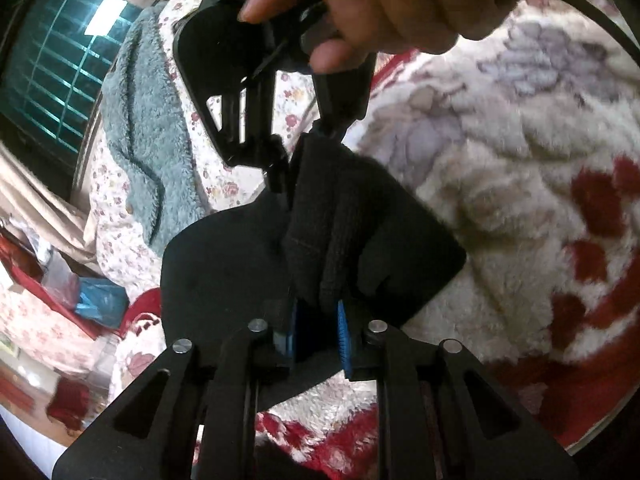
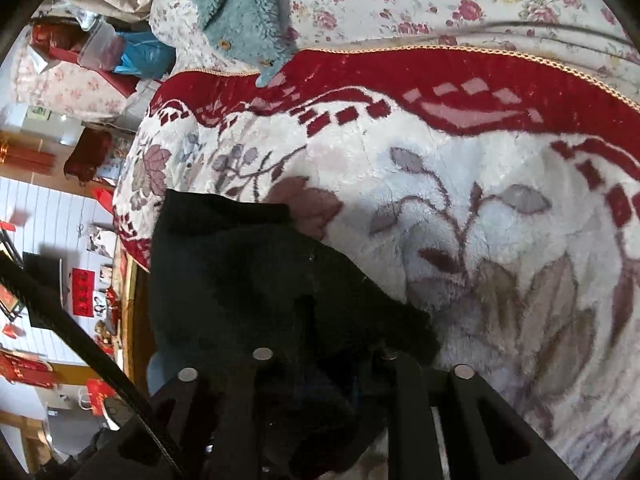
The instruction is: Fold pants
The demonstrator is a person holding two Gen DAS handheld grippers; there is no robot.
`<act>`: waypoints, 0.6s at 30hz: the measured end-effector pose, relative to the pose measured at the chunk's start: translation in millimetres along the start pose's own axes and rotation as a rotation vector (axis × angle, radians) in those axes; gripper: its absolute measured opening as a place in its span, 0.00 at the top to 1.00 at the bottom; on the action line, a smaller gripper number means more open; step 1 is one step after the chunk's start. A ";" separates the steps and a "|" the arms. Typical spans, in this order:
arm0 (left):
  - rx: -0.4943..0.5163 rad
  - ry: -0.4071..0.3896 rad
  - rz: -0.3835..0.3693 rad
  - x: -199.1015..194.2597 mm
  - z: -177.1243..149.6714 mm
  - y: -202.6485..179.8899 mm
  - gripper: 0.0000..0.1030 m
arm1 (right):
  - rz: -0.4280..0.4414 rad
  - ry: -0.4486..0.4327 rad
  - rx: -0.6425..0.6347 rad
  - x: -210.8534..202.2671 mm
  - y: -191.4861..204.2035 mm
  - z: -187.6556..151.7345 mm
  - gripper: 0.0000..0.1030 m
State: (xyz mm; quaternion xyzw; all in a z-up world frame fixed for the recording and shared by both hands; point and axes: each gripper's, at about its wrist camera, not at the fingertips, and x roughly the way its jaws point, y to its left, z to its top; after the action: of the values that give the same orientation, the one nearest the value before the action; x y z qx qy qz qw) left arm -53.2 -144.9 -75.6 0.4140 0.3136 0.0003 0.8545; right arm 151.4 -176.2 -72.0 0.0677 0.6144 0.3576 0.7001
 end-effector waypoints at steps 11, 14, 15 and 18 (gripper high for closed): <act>0.002 -0.110 -0.141 -58.4 -18.7 -10.1 0.44 | 0.062 -0.057 0.158 -23.4 -12.4 -13.0 0.64; -0.125 -0.172 -0.333 -90.3 -24.4 13.7 0.44 | -0.013 -0.071 0.145 -33.3 -6.2 -17.7 0.62; -0.191 -0.182 -0.375 -95.4 -25.2 26.9 0.44 | -0.057 -0.078 0.137 -38.6 -4.6 -20.5 0.62; -0.495 -0.160 -0.478 -82.3 -27.1 102.7 0.44 | -0.245 -0.139 0.078 -63.1 8.6 -28.4 0.62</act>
State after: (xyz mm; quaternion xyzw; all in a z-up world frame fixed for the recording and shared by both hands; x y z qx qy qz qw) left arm -107.3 -79.7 28.8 0.1081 0.3241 -0.1564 0.9267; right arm 122.7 -216.5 -22.9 0.0438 0.5813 0.2399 0.7763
